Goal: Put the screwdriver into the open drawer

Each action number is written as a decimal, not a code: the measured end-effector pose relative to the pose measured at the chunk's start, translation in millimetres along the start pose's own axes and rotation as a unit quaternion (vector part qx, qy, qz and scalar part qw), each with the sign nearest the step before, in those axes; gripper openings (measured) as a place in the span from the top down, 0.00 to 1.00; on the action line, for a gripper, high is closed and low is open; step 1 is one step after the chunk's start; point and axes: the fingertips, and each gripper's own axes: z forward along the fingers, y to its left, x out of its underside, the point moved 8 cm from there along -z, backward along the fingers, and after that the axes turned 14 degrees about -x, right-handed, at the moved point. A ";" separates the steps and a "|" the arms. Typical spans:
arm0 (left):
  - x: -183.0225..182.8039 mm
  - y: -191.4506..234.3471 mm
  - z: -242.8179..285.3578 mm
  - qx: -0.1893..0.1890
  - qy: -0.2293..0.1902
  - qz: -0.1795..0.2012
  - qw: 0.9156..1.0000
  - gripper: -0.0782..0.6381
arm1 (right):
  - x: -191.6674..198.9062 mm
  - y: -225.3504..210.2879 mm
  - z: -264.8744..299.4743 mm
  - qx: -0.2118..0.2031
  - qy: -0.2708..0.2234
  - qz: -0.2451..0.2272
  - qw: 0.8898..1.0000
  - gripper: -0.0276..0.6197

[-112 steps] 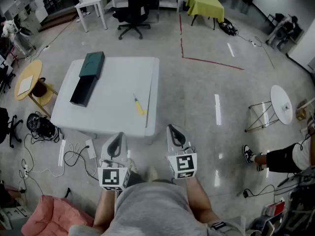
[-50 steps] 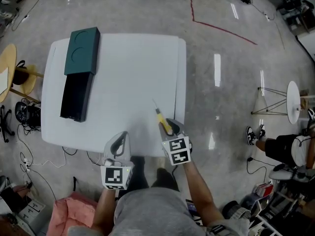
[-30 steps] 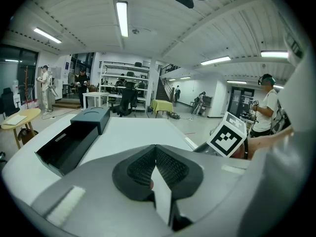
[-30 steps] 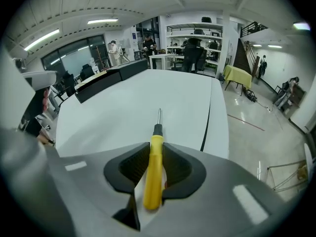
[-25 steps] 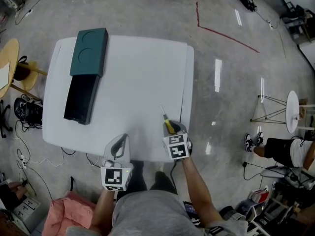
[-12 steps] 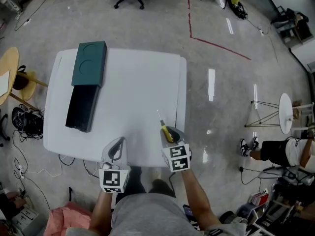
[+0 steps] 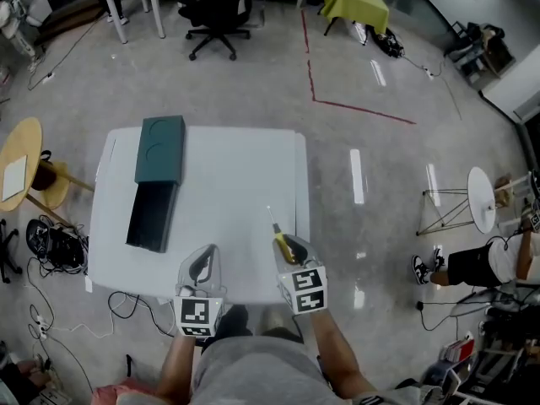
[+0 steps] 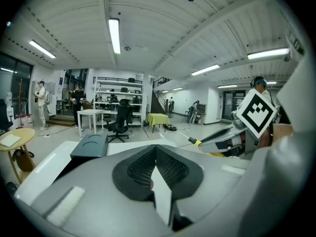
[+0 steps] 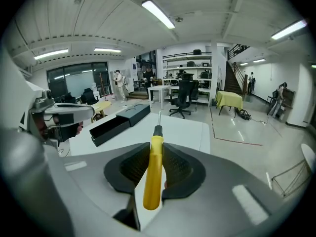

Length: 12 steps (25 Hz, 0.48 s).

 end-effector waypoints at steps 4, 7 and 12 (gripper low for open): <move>-13.1 -2.8 -4.5 0.004 -0.018 0.010 1.000 0.88 | -8.8 8.8 -14.1 0.000 -0.021 0.000 1.000 0.83; -18.0 -5.3 -12.2 0.005 -0.026 0.010 1.000 0.87 | -13.1 16.6 -25.5 0.002 -0.035 -0.004 0.999 0.83; -18.7 -5.3 -20.5 0.004 -0.027 0.009 1.000 0.88 | -16.2 21.5 -31.3 0.004 -0.050 -0.012 0.999 0.83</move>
